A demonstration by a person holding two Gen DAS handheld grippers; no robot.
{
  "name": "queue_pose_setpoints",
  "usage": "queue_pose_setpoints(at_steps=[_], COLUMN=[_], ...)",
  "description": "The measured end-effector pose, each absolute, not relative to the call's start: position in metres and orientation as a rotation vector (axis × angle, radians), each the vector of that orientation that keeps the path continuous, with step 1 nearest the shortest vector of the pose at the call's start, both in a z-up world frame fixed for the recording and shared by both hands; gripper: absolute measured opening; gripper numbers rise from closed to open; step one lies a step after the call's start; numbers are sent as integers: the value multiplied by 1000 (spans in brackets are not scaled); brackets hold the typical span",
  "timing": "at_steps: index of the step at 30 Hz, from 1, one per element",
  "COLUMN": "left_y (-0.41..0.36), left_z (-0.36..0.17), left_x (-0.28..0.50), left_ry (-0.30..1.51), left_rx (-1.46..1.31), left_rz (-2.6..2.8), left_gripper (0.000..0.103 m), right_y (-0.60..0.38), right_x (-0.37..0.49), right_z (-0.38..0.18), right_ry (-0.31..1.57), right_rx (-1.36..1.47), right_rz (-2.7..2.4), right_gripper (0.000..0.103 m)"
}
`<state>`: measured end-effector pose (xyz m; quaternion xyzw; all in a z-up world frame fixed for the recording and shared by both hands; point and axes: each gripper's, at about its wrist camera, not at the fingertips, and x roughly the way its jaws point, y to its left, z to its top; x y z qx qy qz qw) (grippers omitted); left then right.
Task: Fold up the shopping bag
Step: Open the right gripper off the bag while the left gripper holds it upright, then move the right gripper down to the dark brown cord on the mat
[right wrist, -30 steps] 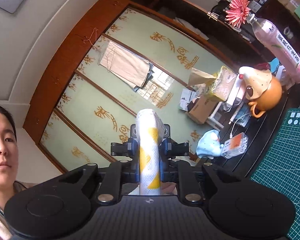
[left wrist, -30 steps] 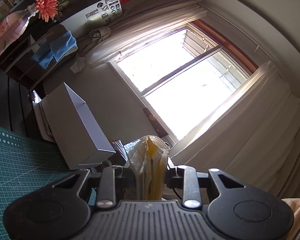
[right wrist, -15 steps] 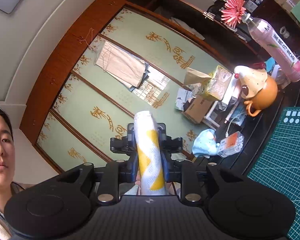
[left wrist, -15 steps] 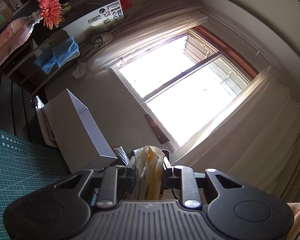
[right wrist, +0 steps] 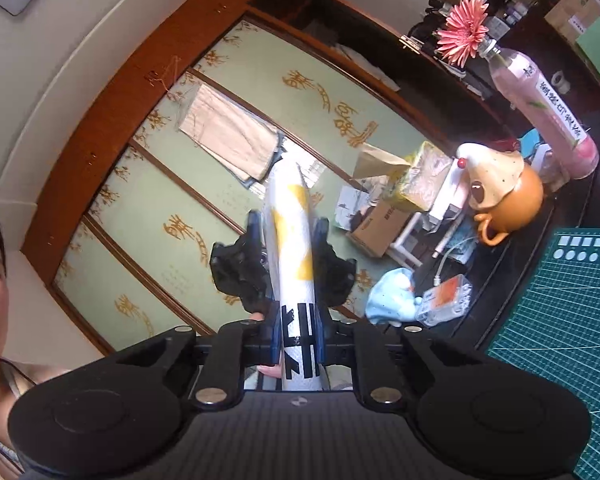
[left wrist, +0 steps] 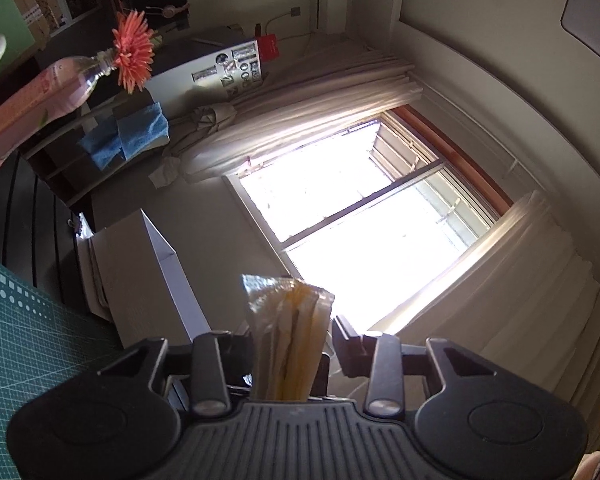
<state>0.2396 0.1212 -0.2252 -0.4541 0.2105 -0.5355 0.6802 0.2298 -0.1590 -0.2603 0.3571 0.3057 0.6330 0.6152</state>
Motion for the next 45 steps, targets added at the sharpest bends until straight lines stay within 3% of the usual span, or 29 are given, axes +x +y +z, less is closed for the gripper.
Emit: queue_pose_setpoints(at_steps=[2, 3, 18, 23, 26, 35, 37, 38, 41, 45], left_y=[117, 115, 106, 101, 92, 31, 20, 12, 3, -9], left_z=[-224, -223, -220, -204, -194, -210, -213, -215, -217, -221], left_x=[240, 241, 238, 230, 222, 203, 198, 194, 187, 184], left_ry=[496, 508, 506, 475, 460, 453, 458, 467, 461, 480], left_rx=[-992, -975, -950, -791, -597, -124, -96, -76, -39, 0], left_rz=[-1205, -1204, -1025, -850, -711, -392, -327, -284, -331, -371], left_gripper=[38, 21, 18, 14, 14, 19, 21, 28, 29, 17], right_y=[-159, -158, -168, -172, -174, -180, -181, -182, -189, -204], right_x=[230, 230, 238, 229, 224, 209, 205, 203, 198, 194], right_z=[-260, -261, -269, -258, -252, -233, -229, -226, -218, -209], right_ry=[702, 700, 688, 681, 671, 618, 602, 586, 544, 506], right_rx=[821, 823, 884, 708, 602, 287, 217, 191, 204, 260], right_rz=[1457, 1456, 1396, 1109, 938, 425, 312, 278, 290, 263], right_gripper=[15, 15, 16, 28, 42, 45, 63, 70, 71, 71])
